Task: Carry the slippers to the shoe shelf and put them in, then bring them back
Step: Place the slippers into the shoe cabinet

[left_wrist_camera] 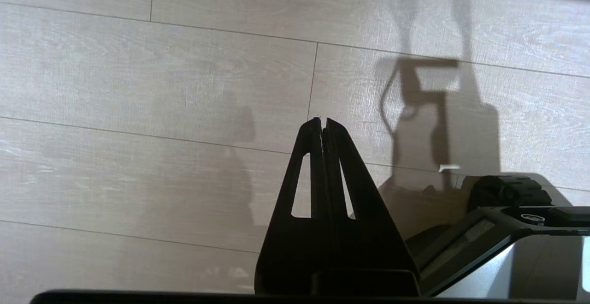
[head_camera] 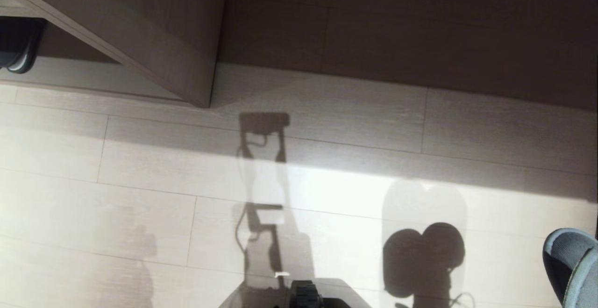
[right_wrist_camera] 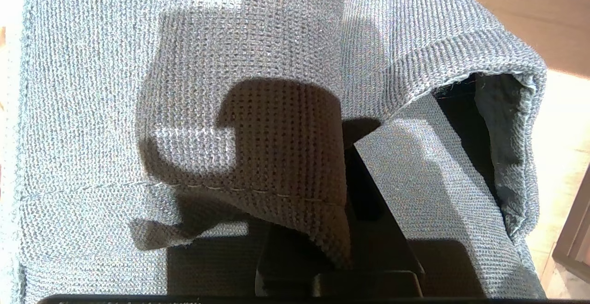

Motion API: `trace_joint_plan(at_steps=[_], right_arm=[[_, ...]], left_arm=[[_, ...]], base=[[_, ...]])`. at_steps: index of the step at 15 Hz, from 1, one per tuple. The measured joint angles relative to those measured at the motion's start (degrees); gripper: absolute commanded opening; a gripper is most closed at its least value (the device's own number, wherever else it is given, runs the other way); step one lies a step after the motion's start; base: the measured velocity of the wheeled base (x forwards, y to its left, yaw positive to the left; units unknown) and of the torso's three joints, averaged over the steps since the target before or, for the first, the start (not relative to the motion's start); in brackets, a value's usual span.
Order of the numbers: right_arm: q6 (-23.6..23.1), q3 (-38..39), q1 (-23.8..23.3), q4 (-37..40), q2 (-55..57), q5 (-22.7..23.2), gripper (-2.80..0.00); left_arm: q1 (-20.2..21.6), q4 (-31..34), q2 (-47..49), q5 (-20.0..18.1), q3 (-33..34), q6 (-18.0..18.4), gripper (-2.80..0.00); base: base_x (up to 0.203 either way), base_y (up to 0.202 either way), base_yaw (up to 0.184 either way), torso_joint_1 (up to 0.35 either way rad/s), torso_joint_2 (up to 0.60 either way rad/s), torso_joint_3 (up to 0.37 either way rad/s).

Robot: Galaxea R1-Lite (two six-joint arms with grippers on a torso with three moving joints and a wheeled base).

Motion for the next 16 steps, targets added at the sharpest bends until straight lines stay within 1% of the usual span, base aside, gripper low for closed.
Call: trace_joint_plan(at_steps=[16], right_arm=[[0.0, 0.0, 0.0, 0.0, 0.1, 0.0, -2.80]], left_arm=[[0.0, 0.0, 0.0, 0.0, 0.0, 0.0, -2.80]], base=[[0.000, 0.000, 0.000, 0.003, 0.00, 0.202]])
